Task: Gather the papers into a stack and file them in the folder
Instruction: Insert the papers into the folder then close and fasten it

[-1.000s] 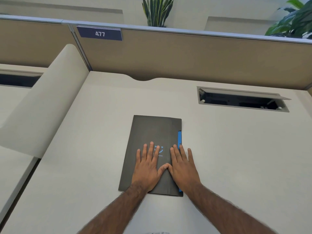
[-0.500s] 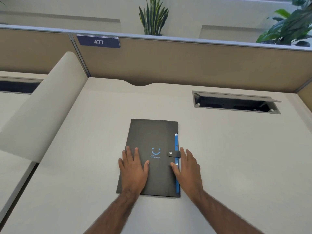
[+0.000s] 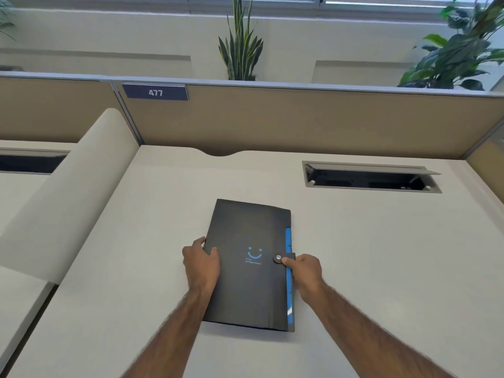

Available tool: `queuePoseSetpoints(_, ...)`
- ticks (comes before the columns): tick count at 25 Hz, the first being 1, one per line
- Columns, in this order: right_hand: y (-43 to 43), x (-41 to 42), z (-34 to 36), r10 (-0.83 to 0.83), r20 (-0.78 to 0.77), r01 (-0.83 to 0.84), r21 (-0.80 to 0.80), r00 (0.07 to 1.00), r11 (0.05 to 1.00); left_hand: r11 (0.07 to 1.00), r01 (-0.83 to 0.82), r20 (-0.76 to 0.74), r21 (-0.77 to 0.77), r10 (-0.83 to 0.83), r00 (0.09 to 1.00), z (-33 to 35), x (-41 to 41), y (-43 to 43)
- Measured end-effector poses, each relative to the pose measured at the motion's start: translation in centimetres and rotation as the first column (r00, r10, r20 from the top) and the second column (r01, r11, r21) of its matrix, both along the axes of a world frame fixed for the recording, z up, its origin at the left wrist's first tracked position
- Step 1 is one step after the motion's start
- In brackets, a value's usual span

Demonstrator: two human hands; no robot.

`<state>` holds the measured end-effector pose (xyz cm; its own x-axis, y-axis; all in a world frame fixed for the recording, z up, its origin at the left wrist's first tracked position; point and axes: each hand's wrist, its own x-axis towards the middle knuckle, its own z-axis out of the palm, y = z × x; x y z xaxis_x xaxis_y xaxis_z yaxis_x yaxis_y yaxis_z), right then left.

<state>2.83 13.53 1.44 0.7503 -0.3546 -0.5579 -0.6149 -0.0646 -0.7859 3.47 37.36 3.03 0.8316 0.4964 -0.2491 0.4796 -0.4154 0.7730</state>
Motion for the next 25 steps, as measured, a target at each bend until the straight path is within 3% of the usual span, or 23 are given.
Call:
queuePoseSetpoints(5,-2.2,5.4,1.4,0.037,0.059,-0.03,-0.116,0.998,0.993,0.996,0.083,0.112,-0.01,-0.082,0.99,1.7,4.8,-2.4)
queuePoseSetpoints(9,-2.9,12.2,3.0,0.053,0.098,-0.031,-0.218,0.994,0.975,0.986,0.141,0.124,0.085,-0.151,0.981,2.2,9.5,-4.2)
queuePoseSetpoints(15,-3.7,20.8,3.0,0.103,0.129,-0.059,-0.304,0.986,0.951,0.974,0.197,0.105,0.108,-0.209,0.972,0.6,16.7,-5.4)
queuePoseSetpoints(25,-5.1,26.7,-0.7,0.128,0.02,-0.108,-0.419,0.992,0.902,0.941,0.299,0.056,0.16,-0.311,0.949,-3.3,22.5,-6.0)
